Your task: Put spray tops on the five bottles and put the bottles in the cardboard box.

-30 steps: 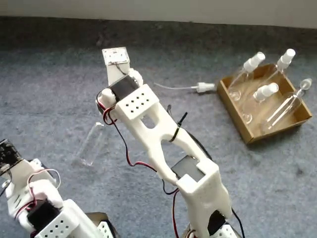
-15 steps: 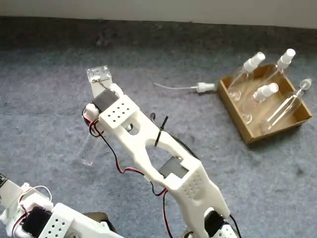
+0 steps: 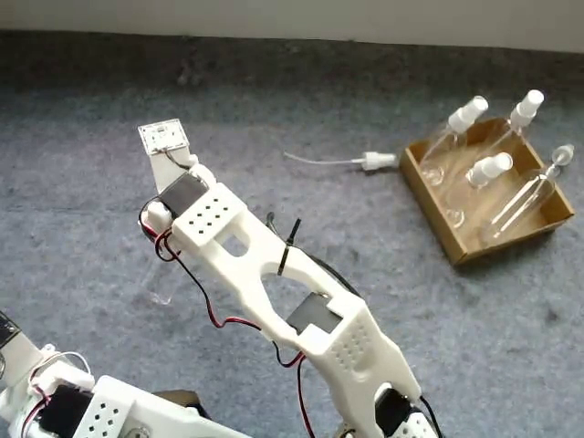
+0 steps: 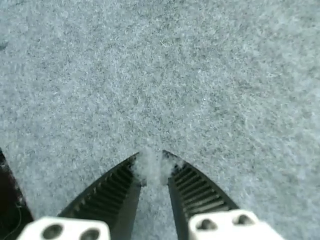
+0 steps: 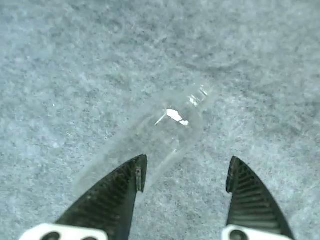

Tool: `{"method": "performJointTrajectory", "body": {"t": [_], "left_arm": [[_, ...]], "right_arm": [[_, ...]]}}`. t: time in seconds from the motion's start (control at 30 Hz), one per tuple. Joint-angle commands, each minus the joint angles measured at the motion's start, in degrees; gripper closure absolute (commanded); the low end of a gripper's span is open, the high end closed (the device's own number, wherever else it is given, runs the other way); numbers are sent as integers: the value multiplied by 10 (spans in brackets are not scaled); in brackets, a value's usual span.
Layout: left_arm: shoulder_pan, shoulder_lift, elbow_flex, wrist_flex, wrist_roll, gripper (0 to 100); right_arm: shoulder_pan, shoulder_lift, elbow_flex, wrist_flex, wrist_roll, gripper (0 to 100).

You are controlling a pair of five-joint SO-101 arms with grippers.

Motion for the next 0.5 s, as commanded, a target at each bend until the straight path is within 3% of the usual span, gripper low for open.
{"method": "performJointTrajectory", "body": {"t": [0.0,0.1,0.23,0.47], "left_arm": [[-7,-3,12,5,-6,994],[-7,-3,12,5,-6,994],[-6,-3,12,5,-6,993],[-6,-3,12,5,-6,995]], "right_arm": [[-2,-11,-30,-25,33,696],[0,-8,-28,-22,28,631],[7,12,-32,-28,-9,620],[22,43,-35,-50,-181,616]]}}
